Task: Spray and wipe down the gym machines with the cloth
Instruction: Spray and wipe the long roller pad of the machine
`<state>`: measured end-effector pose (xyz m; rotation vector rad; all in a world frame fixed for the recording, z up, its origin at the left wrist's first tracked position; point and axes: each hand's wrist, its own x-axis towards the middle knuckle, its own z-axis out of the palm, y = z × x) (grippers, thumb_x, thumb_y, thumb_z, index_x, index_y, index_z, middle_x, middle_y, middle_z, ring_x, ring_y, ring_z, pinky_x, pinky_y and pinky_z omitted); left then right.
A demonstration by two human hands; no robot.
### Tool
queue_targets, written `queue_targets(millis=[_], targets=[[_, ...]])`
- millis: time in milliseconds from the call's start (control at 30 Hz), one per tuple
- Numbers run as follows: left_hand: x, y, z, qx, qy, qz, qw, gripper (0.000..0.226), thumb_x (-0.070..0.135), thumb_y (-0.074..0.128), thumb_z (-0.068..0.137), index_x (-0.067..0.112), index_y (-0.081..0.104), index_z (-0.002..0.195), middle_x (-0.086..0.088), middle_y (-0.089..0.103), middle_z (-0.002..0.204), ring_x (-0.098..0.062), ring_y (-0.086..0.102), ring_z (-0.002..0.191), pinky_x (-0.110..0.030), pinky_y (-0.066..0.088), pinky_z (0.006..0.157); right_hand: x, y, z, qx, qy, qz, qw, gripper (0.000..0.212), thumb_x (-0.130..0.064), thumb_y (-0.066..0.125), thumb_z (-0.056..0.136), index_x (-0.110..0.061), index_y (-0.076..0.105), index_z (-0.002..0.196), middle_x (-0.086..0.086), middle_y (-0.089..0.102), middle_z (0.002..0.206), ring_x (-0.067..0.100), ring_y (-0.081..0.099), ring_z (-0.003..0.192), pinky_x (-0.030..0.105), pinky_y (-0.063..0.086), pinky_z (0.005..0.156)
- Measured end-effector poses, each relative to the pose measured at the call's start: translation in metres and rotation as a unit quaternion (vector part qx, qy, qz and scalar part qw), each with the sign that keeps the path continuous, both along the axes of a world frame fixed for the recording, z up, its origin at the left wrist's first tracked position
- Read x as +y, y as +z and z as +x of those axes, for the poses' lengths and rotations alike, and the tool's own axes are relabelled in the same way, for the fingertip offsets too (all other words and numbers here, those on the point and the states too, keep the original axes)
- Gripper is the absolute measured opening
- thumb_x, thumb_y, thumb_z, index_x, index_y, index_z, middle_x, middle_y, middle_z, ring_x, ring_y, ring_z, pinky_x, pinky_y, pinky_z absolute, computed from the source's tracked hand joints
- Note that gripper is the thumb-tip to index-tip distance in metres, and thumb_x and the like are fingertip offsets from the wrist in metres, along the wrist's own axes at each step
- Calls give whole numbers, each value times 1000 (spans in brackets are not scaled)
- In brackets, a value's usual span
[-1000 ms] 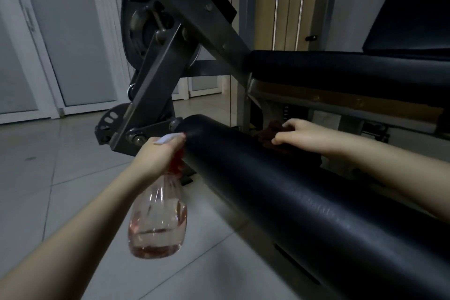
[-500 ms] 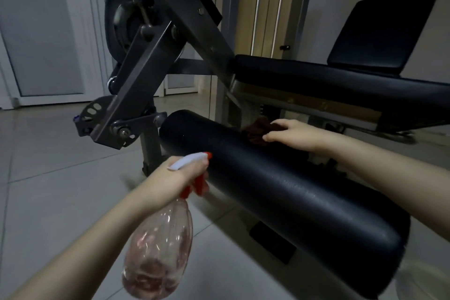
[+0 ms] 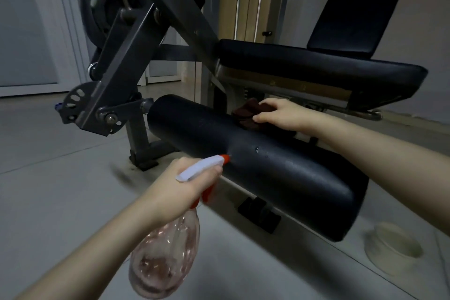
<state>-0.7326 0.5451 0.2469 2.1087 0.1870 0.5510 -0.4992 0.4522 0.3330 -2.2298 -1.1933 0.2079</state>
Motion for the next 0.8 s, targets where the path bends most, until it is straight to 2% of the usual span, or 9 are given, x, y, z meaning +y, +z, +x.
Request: queue_targets(millis=[67, 133, 233, 367, 467, 567, 633, 733, 800], targets=[[-7, 1, 0, 7, -15, 6, 1000, 52, 51, 44, 89, 5, 56, 67, -14, 63, 65, -13, 50, 50, -24, 39, 51, -4, 2, -2, -12, 6, -21, 1000, 28, -34, 61, 88, -28, 55, 115, -6, 59, 108, 9, 55, 92, 21, 40, 76], [-16, 4, 0, 22, -46, 5, 999, 50, 49, 45, 88, 5, 58, 69, -9, 62, 64, -8, 44, 45, -18, 36, 48, -9, 6, -5, -17, 11, -43, 999, 31, -35, 59, 90, -28, 54, 119, -8, 56, 106, 8, 53, 92, 21, 38, 77], [-33, 6, 1, 36, -100, 3, 994, 45, 43, 50, 90, 3, 61, 73, 5, 56, 58, -7, 43, 46, -17, 35, 47, -18, 10, -5, -14, 11, -57, 998, 34, -36, 59, 90, -26, 55, 122, -8, 58, 107, 8, 54, 96, 21, 38, 81], [-49, 3, 4, 27, -127, 50, 990, 41, 39, 50, 93, 5, 56, 70, -12, 62, 67, -8, 49, 52, -26, 39, 52, -30, 11, -5, 2, 27, -67, 997, 30, -35, 60, 89, -28, 56, 118, -10, 61, 105, 7, 58, 96, 21, 43, 85], [-54, 1, 5, 22, -122, 55, 991, 43, 39, 50, 92, 4, 54, 69, -13, 59, 64, -8, 45, 48, -28, 36, 51, -37, 9, -6, 11, 31, -57, 998, 30, -33, 61, 89, -27, 56, 118, -8, 62, 106, 7, 59, 95, 20, 44, 83], [-55, -1, 5, 7, -102, 48, 994, 42, 38, 50, 95, 3, 56, 73, 5, 47, 55, -4, 41, 50, -22, 34, 52, -45, 10, -8, -9, 29, -53, 998, 28, -33, 62, 88, -28, 57, 116, -6, 63, 109, 10, 59, 100, 23, 44, 85], [-50, -4, 5, -3, -71, 39, 997, 36, 37, 52, 95, 10, 57, 73, 9, 47, 56, -3, 43, 52, -22, 35, 55, -55, 12, -10, -40, 24, -78, 996, 30, -35, 61, 88, -32, 57, 117, -8, 61, 111, 11, 57, 102, 24, 42, 87], [-39, -8, 6, -23, -19, 21, 999, 40, 50, 51, 84, 12, 58, 72, 4, 51, 60, -8, 48, 57, -27, 38, 58, -65, 4, -17, -102, 21, -138, 985, 37, -42, 57, 88, -36, 51, 125, -9, 58, 113, 12, 54, 103, 26, 41, 90], [-34, -9, 5, -30, 2, 19, 999, 48, 56, 47, 78, 10, 59, 73, 1, 55, 63, -7, 50, 58, -26, 40, 59, -61, -10, -21, -162, 20, -137, 977, 39, -46, 55, 88, -35, 49, 125, -5, 61, 113, 16, 57, 103, 32, 45, 92]])
